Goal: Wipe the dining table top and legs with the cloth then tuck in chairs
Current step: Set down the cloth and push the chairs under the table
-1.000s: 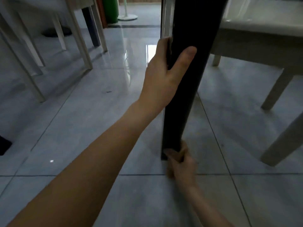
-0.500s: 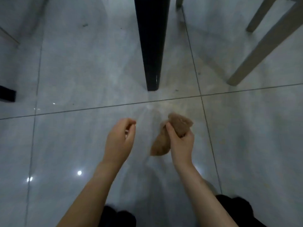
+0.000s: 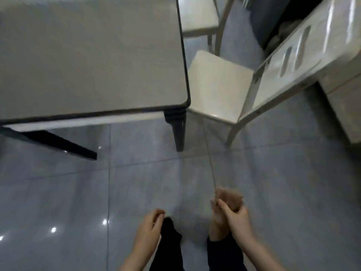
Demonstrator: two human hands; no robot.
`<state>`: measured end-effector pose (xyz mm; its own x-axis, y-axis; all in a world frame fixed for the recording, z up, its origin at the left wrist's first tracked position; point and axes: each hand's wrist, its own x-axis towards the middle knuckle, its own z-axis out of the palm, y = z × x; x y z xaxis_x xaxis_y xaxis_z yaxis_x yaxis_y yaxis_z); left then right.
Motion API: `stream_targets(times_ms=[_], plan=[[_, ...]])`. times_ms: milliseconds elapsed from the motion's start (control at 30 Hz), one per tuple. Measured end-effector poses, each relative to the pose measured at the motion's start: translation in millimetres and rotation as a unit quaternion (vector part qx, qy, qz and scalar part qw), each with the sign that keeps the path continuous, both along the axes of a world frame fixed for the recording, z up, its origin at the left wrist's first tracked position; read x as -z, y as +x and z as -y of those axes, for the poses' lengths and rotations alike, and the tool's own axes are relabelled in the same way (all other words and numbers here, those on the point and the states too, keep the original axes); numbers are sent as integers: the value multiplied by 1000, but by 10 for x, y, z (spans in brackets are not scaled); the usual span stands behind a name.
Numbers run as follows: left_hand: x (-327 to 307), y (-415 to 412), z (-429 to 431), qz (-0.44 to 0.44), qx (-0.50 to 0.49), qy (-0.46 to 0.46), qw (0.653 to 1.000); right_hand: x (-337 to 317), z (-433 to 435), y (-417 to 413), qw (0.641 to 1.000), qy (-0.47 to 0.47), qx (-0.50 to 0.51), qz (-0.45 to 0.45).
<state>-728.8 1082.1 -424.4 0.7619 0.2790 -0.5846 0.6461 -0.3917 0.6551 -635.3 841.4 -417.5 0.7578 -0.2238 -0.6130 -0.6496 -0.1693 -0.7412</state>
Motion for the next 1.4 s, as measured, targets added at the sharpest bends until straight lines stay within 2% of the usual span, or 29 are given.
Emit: stream_targets(times_ms=[133, 233, 400, 533, 633, 867, 1067, 1267, 1400], plan=[[-1109, 167, -323, 104, 29, 37, 993, -1197, 74, -2, 997, 23, 7, 69], [-1644, 287, -539, 149, 19, 24, 988, -1646, 90, -18, 994, 42, 38, 97], [-1790, 450, -869, 191, -3, 13, 982, -1745, -17, 75, 978, 144, 120, 91], [-1728, 750, -952, 190, 11, 39, 981, -1752, -210, 475, 971, 157, 145, 103], [-1663, 1144, -973, 181, -1, 55, 982, -1707, -290, 960, 980, 133, 109, 100], [-1512, 1899, -1071, 129, -131, 59, 981, -1502, -628, 2498, 992, 91, 6, 86], [-1670, 2192, -1021, 72, -245, 82, 963, -1574, -1207, 3553, 981, 72, -170, 59], [-1667, 2235, -1115, 57, -300, 73, 949, -1568, -2100, 3934, 952, 185, -243, -19], [-1520, 2214, -1382, 45, -287, 60, 955, -1413, -2571, 3905, 946, 133, -294, -29]])
